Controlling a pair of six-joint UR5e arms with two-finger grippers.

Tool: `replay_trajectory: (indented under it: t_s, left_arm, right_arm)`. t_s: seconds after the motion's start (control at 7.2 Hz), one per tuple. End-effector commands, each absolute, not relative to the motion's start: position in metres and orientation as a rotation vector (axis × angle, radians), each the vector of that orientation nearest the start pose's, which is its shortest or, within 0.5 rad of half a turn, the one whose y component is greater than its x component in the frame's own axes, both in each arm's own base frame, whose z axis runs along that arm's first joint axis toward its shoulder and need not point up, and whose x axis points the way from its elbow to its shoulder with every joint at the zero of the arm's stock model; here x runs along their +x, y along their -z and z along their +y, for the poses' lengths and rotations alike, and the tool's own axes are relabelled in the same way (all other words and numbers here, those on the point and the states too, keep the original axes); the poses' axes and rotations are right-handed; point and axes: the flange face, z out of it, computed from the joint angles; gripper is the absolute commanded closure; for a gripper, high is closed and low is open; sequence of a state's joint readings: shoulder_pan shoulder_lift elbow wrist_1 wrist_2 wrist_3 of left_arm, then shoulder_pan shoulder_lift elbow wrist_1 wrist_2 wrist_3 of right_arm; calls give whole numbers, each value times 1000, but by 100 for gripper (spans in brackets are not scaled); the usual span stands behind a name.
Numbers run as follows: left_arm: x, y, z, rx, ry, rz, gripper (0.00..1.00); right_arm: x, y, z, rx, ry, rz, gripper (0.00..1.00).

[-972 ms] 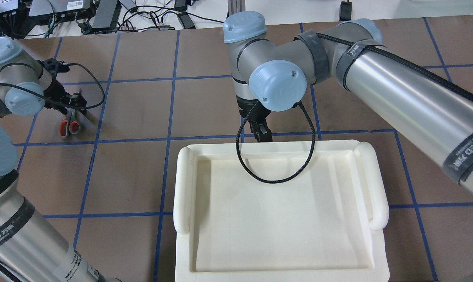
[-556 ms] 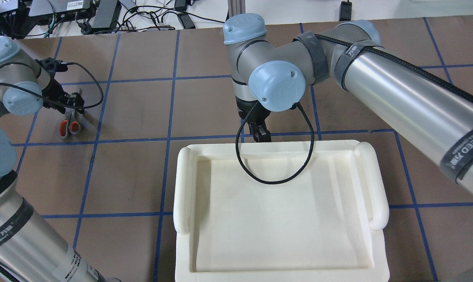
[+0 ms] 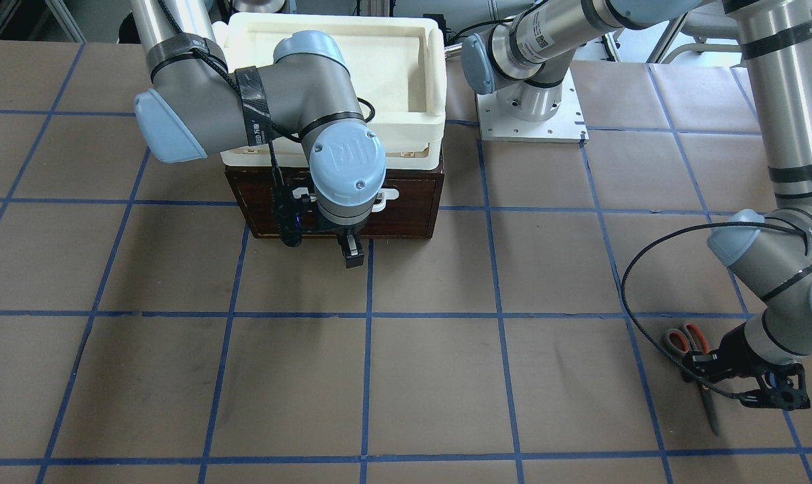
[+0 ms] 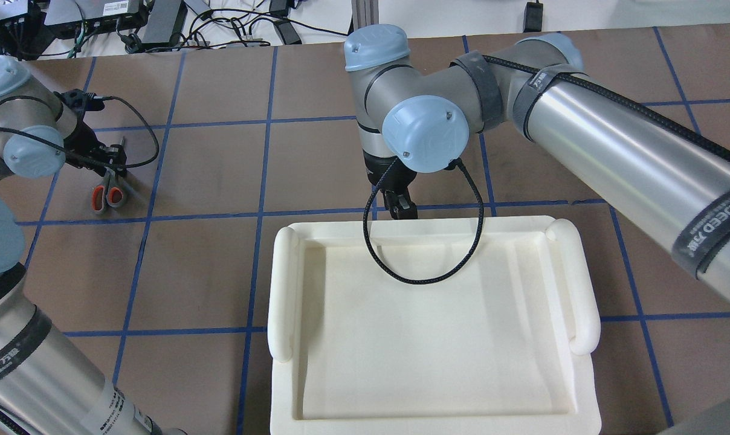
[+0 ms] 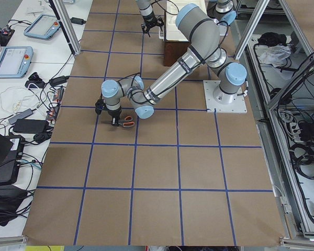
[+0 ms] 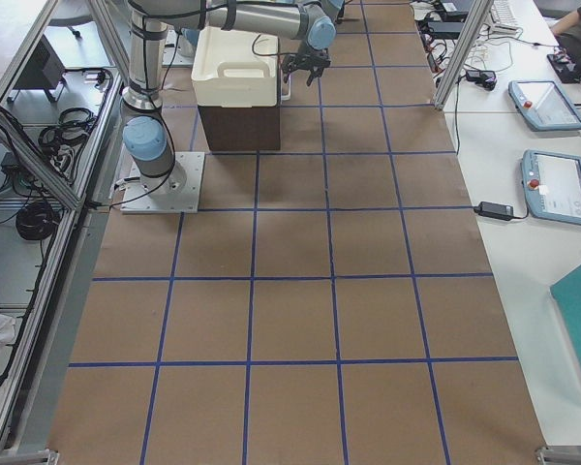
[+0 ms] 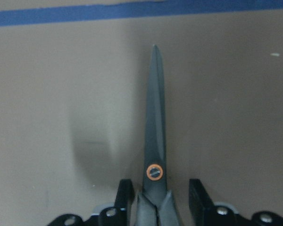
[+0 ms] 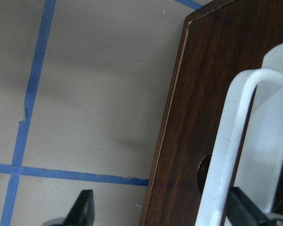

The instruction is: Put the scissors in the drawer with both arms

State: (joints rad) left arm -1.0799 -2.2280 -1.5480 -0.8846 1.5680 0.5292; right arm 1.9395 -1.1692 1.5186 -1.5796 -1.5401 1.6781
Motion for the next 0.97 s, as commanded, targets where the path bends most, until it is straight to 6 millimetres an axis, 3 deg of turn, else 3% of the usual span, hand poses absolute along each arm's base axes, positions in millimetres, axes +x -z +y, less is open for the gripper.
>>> replay_trajectory:
  t_s: [0.0, 0.28, 0.69, 0.83]
  left_arm:
    - [202, -171, -663, 60, 72, 3122, 52]
    - [203, -175, -662, 62, 71, 3109, 80]
    - [203, -184, -662, 59, 88, 3103, 84]
    - [196, -199, -662, 73, 109, 3098, 84]
  right_arm:
    - [341, -287, -508, 2072, -356, 2700, 0]
    - [341, -286, -509, 2057, -354, 2706, 0]
    - [341, -286, -510, 2015, -353, 2730, 0]
    - [342, -284, -510, 2015, -360, 2733, 0]
